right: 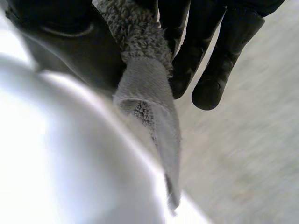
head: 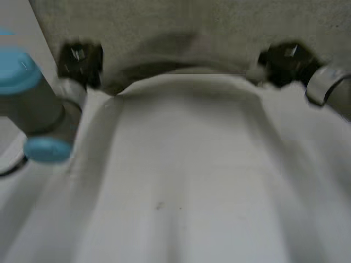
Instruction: Fold the towel.
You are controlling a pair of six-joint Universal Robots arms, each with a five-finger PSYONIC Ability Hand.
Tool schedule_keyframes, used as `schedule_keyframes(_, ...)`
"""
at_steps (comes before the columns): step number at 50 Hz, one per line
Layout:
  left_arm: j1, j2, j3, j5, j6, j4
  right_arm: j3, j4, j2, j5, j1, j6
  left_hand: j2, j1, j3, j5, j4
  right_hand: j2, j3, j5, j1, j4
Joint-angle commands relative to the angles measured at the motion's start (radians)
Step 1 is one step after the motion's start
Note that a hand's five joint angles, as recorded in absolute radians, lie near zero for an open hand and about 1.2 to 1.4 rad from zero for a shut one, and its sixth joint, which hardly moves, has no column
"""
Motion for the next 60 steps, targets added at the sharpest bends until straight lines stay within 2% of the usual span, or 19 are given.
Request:
schedule_keyframes(1, 0.001, -0.135, -0.207, 0.004, 0.042, 0.087, 0.105, 0.005, 0.159, 0.002, 0.001, -0.195, 0.178, 0.219, 0.179, 0.194, 0.177, 0.082, 0.063, 0.055, 0.063, 0.057)
schedule_keyframes(6, 0.007, -0.194, -0.255, 0.010, 0.128, 0.084, 0.112, 0.028, 0.210, 0.051, -0.001, -0.243, 0.178, 0.219, 0.179, 0.194, 0.177, 0.082, 0.063, 0.055, 0.063, 0.057)
schedule_keyframes(11, 0.021, -0.155, -0.320, 0.011, 0.196, 0.083, 0.122, 0.086, 0.151, 0.080, -0.022, -0.244, 0.178, 0.219, 0.179, 0.194, 0.177, 0.082, 0.063, 0.055, 0.063, 0.057)
schedule_keyframes(22, 0.053, 0.176, -0.513, 0.011, 0.219, 0.035, 0.276, 0.296, -0.096, 0.068, -0.105, -0.313, 0.178, 0.219, 0.179, 0.194, 0.177, 0.082, 0.063, 0.055, 0.063, 0.057)
schedule_keyframes(25, 0.048, 0.276, -0.596, 0.013, 0.236, -0.037, 0.359, 0.407, -0.161, 0.063, -0.156, -0.428, 0.178, 0.219, 0.179, 0.194, 0.177, 0.082, 0.063, 0.055, 0.063, 0.057)
schedule_keyframes(26, 0.047, 0.330, -0.644, 0.017, 0.255, -0.090, 0.410, 0.475, -0.191, 0.063, -0.189, -0.513, 0.178, 0.219, 0.179, 0.194, 0.177, 0.082, 0.063, 0.055, 0.063, 0.057)
schedule_keyframes(27, 0.048, 0.393, -0.695, 0.034, 0.284, -0.148, 0.411, 0.476, -0.191, 0.063, -0.190, -0.514, 0.178, 0.219, 0.179, 0.194, 0.177, 0.082, 0.063, 0.055, 0.063, 0.057)
schedule_keyframes(28, 0.048, 0.394, -0.696, 0.034, 0.285, -0.149, 0.465, 0.549, -0.220, 0.062, -0.224, -0.610, 0.178, 0.219, 0.179, 0.194, 0.177, 0.082, 0.063, 0.055, 0.063, 0.057)
schedule_keyframes(29, 0.053, 0.455, -0.738, 0.063, 0.320, -0.200, 0.516, 0.621, -0.246, 0.062, -0.258, -0.711, 0.178, 0.219, 0.179, 0.194, 0.177, 0.082, 0.063, 0.055, 0.063, 0.057)
schedule_keyframes(30, 0.053, 0.455, -0.738, 0.063, 0.320, -0.201, 0.517, 0.622, -0.247, 0.062, -0.259, -0.712, 0.178, 0.219, 0.179, 0.194, 0.177, 0.082, 0.063, 0.055, 0.063, 0.057)
schedule_keyframes(32, 0.085, 0.550, -0.798, 0.134, 0.381, -0.259, 0.575, 0.710, -0.265, 0.054, -0.311, -0.862, 0.178, 0.219, 0.179, 0.194, 0.177, 0.082, 0.063, 0.055, 0.063, 0.057)
schedule_keyframes(37, 0.157, 0.581, -0.792, 0.218, 0.414, -0.249, 0.567, 0.682, -0.261, -0.019, -0.320, -0.850, 0.178, 0.219, 0.179, 0.194, 0.177, 0.082, 0.063, 0.055, 0.063, 0.057)
schedule_keyframes(39, 0.163, 0.572, -0.766, 0.237, 0.404, -0.233, 0.549, 0.663, -0.247, -0.055, -0.315, -0.821, 0.178, 0.219, 0.179, 0.194, 0.177, 0.082, 0.063, 0.055, 0.063, 0.057)
schedule_keyframes(41, 0.142, 0.480, -0.704, 0.240, 0.371, -0.180, 0.503, 0.622, -0.189, -0.101, -0.297, -0.733, 0.178, 0.219, 0.179, 0.194, 0.177, 0.082, 0.063, 0.055, 0.063, 0.057)
schedule_keyframes(44, 0.113, 0.420, -0.657, 0.238, 0.358, -0.156, 0.469, 0.595, -0.159, -0.103, -0.278, -0.683, 0.178, 0.219, 0.179, 0.194, 0.177, 0.082, 0.063, 0.055, 0.063, 0.057)
schedule_keyframes(46, 0.072, 0.301, -0.552, 0.225, 0.349, -0.130, 0.399, 0.539, -0.104, -0.093, -0.240, -0.585, 0.178, 0.219, 0.179, 0.194, 0.177, 0.082, 0.063, 0.055, 0.063, 0.057)
schedule_keyframes(47, 0.071, 0.300, -0.551, 0.225, 0.349, -0.130, 0.398, 0.539, -0.104, -0.093, -0.240, -0.585, 0.178, 0.219, 0.179, 0.194, 0.177, 0.082, 0.063, 0.055, 0.063, 0.057)
schedule_keyframes(52, 0.058, 0.048, -0.296, 0.128, 0.346, -0.126, 0.219, 0.462, 0.049, -0.031, -0.193, -0.420, 0.178, 0.219, 0.179, 0.194, 0.177, 0.082, 0.063, 0.055, 0.063, 0.057)
schedule_keyframes(60, 0.048, -0.178, -0.033, 0.105, 0.345, -0.126, 0.029, 0.387, 0.192, 0.051, -0.145, -0.278, 0.178, 0.219, 0.179, 0.194, 0.177, 0.082, 0.063, 0.055, 0.063, 0.057)
